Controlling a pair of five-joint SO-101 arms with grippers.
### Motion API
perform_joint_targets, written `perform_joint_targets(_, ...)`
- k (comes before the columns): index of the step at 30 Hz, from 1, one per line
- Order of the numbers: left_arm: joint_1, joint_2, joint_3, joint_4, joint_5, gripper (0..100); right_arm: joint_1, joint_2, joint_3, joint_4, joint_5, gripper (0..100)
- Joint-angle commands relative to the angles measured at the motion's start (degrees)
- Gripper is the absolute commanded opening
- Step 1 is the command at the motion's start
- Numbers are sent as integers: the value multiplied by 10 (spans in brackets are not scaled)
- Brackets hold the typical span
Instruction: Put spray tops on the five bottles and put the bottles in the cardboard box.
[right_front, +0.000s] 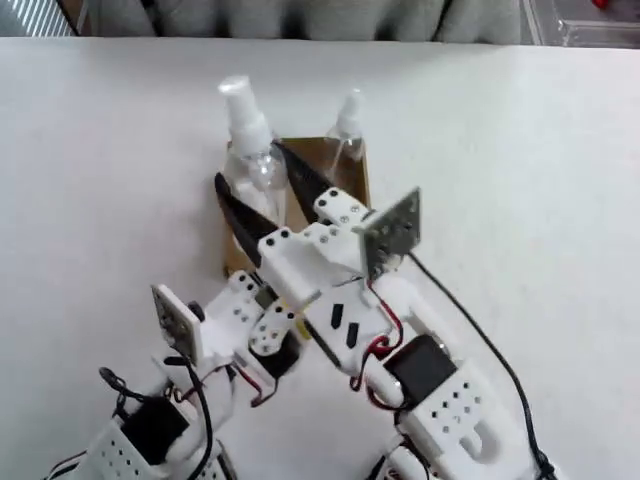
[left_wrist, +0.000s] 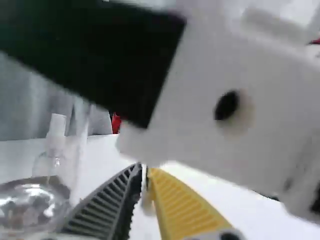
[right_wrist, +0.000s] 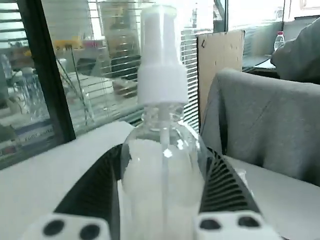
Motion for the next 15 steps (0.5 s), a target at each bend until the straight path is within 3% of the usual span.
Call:
perform_joint_targets(1,-5,-7,-9,-20,-6,20,-2,-16,21,-27,50,15)
perform_joint_targets(15,-3,-7,-9,-20,-7,21,-4,-160,51,73,52,15)
